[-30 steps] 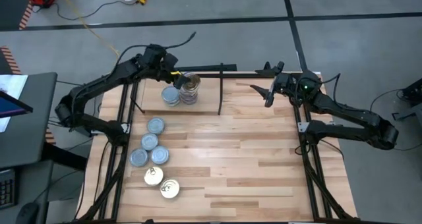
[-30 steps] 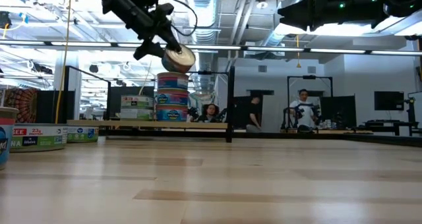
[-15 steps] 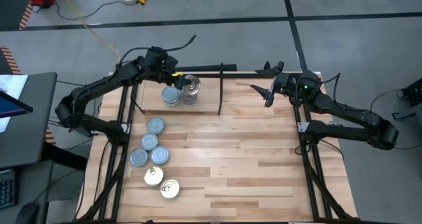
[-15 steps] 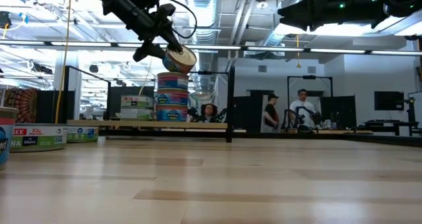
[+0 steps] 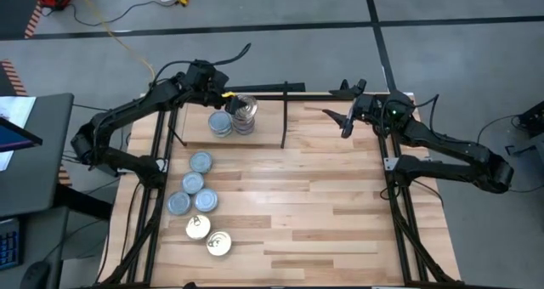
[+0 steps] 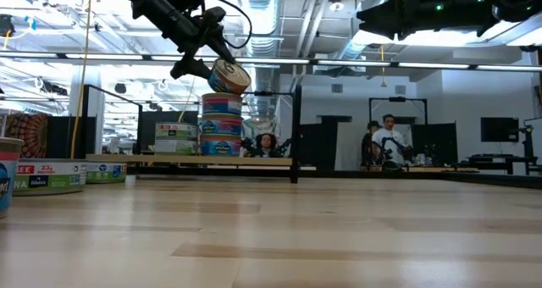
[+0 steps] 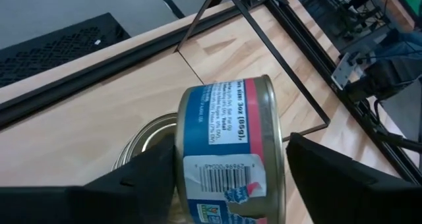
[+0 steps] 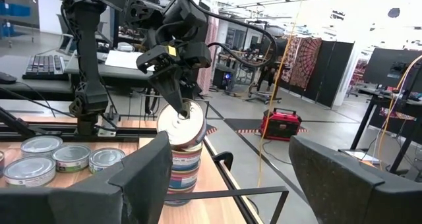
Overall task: Stack canned seafood by type on shelf
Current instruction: Stack the blue pink tuna can on top of the blue pink tuna cans on the shelf
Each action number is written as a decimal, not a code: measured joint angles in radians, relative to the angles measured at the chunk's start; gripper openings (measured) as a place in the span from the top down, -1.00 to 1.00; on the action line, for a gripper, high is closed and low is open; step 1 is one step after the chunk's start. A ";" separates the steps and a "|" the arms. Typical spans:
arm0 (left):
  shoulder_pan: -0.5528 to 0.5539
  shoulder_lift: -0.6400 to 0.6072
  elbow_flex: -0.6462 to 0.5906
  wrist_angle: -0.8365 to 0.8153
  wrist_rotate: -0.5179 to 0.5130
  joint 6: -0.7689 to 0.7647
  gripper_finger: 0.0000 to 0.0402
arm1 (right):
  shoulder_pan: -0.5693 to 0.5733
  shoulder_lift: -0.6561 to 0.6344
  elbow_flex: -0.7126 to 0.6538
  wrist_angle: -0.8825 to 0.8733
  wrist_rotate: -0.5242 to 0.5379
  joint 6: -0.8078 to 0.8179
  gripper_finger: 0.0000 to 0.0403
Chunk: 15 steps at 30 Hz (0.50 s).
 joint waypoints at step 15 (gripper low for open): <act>0.025 0.001 0.048 -0.114 0.025 0.140 -0.59 | 0.000 0.000 0.000 0.000 0.000 0.003 -0.64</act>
